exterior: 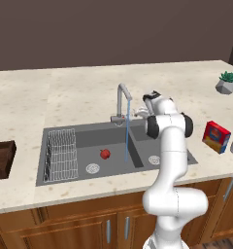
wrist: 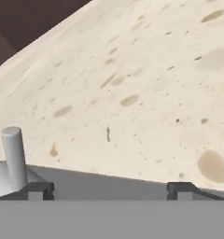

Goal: Pick up all produce items and place them in the sink. Turn on the sink faucet to wash them. Then turn the sink off and put them in the tray.

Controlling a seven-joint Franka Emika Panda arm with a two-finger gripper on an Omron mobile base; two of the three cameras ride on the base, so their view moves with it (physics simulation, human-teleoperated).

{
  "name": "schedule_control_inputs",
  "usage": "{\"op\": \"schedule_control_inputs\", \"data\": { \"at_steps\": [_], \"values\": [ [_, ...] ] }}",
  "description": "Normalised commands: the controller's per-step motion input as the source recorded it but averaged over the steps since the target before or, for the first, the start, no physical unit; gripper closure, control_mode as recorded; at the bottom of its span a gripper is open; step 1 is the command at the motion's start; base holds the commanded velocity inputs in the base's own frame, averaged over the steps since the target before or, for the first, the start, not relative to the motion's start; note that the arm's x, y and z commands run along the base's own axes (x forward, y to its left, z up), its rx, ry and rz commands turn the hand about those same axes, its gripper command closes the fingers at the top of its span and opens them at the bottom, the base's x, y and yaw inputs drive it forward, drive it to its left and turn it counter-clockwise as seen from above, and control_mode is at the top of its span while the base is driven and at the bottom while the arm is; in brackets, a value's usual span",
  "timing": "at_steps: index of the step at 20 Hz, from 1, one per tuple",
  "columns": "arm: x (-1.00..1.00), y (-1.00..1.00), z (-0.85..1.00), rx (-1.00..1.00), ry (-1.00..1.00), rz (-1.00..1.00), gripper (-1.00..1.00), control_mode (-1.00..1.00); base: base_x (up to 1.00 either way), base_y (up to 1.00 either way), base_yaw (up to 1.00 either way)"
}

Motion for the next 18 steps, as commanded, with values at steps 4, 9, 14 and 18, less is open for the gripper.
{"op": "schedule_control_inputs", "data": {
  "at_steps": [4,9,14,18],
  "values": [
    [0.56,0.00,-0.01,0.00,0.00,0.00,-1.00,-1.00,0.00,0.00,0.00],
    [0.49,0.00,-0.01,0.00,0.00,0.01,-1.00,-1.00,0.00,0.00,0.00],
    [0.14,0.13,-0.13,-0.01,0.00,0.02,-1.00,-1.00,0.00,0.00,0.00],
    [0.00,0.39,-0.19,-0.01,0.00,0.04,-1.00,-1.00,0.00,0.00,0.00]
  ]
}}
